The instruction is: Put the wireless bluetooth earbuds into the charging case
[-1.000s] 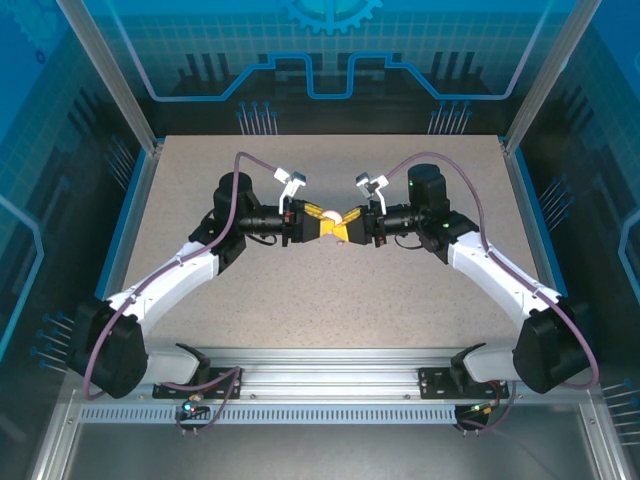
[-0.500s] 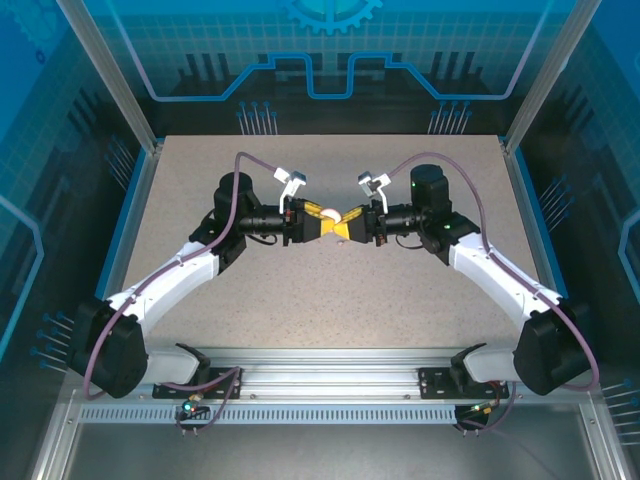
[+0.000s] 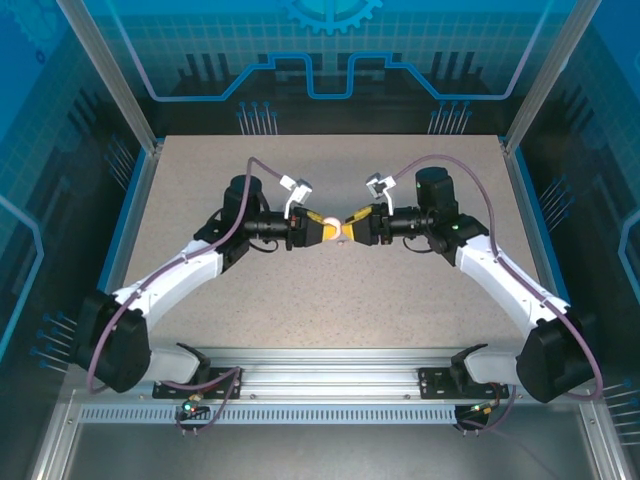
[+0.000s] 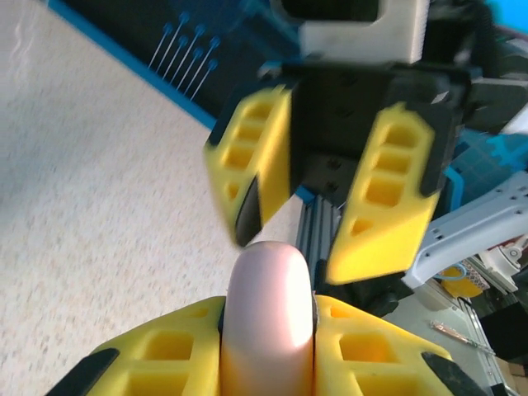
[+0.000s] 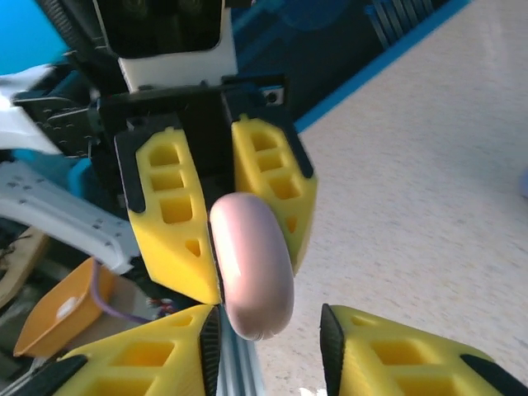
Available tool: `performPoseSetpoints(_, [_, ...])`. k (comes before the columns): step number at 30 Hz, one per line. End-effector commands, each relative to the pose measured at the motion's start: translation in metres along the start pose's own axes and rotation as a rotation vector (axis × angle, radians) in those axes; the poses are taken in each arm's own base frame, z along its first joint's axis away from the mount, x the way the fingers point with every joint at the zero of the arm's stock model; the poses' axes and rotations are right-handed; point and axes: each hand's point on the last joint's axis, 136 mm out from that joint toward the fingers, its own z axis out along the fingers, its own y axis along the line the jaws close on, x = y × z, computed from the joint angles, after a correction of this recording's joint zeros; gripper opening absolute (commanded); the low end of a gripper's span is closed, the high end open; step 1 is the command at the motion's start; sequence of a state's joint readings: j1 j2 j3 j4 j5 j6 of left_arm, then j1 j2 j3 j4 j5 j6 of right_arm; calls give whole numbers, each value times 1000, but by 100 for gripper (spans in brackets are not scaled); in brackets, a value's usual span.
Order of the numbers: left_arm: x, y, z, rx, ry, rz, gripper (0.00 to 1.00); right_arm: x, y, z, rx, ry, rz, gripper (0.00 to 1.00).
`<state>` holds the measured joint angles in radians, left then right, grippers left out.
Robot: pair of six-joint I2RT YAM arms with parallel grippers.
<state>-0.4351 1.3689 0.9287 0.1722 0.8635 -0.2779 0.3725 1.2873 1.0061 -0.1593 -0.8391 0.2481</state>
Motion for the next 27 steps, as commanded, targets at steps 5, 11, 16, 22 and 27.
performPoseSetpoints(5, [56,64,19,-151,104,-279,15,49,-77,-10,333,123,192,42])
performPoseSetpoints(11, [114,96,37,-214,266,-511,16,84,-105,0,388,188,324,41])
performPoseSetpoints(16, [152,112,51,-252,352,-597,17,114,-124,8,434,244,415,41])
performPoseSetpoints(22, [182,124,62,-276,444,-662,17,137,-135,16,441,286,476,41])
performPoseSetpoints(27, [192,133,63,-313,486,-684,21,143,-137,23,425,304,485,41])
